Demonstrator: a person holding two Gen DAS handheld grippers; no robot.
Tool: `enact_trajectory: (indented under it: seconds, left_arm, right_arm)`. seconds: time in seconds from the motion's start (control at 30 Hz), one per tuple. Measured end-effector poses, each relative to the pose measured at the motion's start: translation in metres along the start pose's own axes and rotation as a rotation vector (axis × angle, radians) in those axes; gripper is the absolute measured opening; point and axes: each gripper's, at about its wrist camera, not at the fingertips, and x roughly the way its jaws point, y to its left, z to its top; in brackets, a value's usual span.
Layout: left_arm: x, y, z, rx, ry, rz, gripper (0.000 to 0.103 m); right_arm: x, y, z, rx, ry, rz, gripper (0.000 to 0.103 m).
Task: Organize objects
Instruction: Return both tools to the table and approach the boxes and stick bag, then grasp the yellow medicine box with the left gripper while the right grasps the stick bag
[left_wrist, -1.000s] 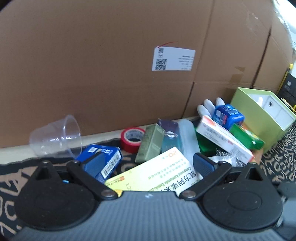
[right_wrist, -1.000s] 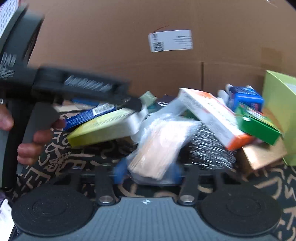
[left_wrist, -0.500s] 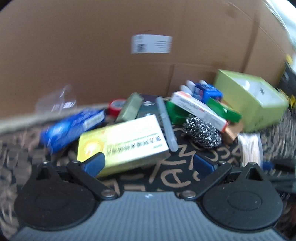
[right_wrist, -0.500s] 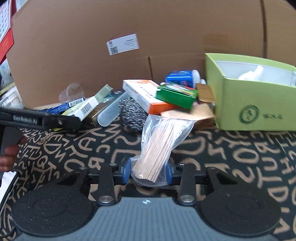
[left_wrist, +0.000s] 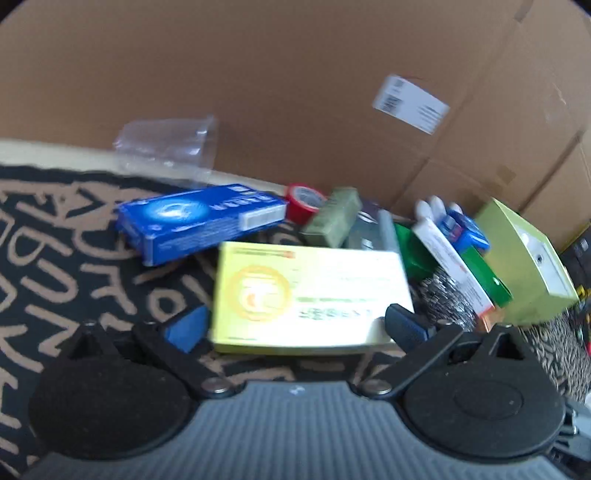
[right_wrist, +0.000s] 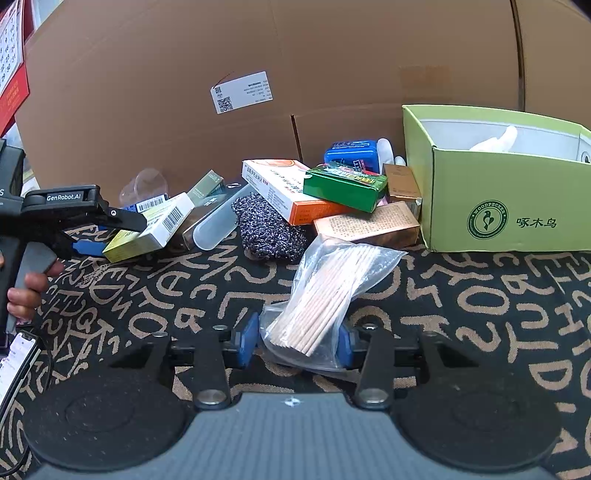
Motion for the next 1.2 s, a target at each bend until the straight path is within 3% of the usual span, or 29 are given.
enact_trajectory:
  seconds: [0.1,0.23,0.3,0.4,0.47,0.57,0.73,0.77,0.8,0.83,0.87,1.03,1.07,1.13,1.2]
  left_arm:
    - [-0.001,-0.025,-0.013,0.033,0.043,-0.093,0.103]
    - [-0.004,-0.079,-0.032,0.247,0.063,-0.145,0.103]
    - [-0.009,-0.098,-0.037,0.357,0.036,-0.113,0.103]
    - [-0.019,-0.107,-0.034,0.441,-0.080,-0.001,0.103]
    - [-0.020,-0.104,-0.026,0.433,-0.113,0.063,0.103]
    - [-0.009,-0.097,-0.011,0.386,-0.077,0.070,0.103]
    - [0.024,-0.106,-0.006,0.434,-0.014,0.135,0.102]
    - [0.029,-0.106,-0.007,0.426,0.008,0.138,0.097]
    - [0.032,-0.105,-0.008,0.412,0.026,0.139,0.076]
    - [0.034,-0.104,-0.010,0.400,0.053,0.149,0.066]
    - [0.034,-0.104,-0.013,0.391,0.074,0.152,0.066]
    - [0.017,-0.120,-0.045,0.424,0.130,0.150,0.067]
    - [0.013,-0.124,-0.051,0.434,0.138,0.139,0.069]
    - [0.008,-0.131,-0.057,0.452,0.123,0.151,0.084]
    - [0.007,-0.136,-0.056,0.452,0.098,0.160,0.086]
  right_arm:
    - [0.001,0.001,0.000,-0.010,-0.004,-0.008,0.048]
    - [0.002,0.002,-0.001,-0.013,-0.006,-0.012,0.048]
    - [0.000,-0.001,-0.001,-0.008,-0.006,-0.010,0.048]
    - [-0.001,-0.003,-0.003,-0.001,-0.008,-0.010,0.048]
    - [-0.001,-0.002,-0.003,0.000,-0.009,-0.012,0.048]
    - [0.000,0.000,-0.004,-0.011,-0.012,-0.020,0.048]
    - [-0.003,-0.002,-0.005,-0.004,-0.011,-0.019,0.049]
    - [-0.004,-0.003,-0.006,-0.004,-0.008,-0.016,0.051]
    - [-0.006,-0.004,-0.006,-0.006,-0.007,-0.014,0.053]
    - [-0.008,-0.005,-0.007,-0.004,-0.008,-0.021,0.058]
    - [-0.009,-0.005,-0.007,0.001,-0.009,-0.032,0.063]
    - [-0.007,-0.008,-0.002,0.079,-0.011,-0.023,0.069]
    - [-0.005,-0.008,0.000,0.100,-0.014,-0.019,0.070]
    - [0.000,-0.008,0.003,0.131,-0.024,-0.030,0.070]
    - [0.006,-0.008,0.005,0.140,-0.029,-0.066,0.070]
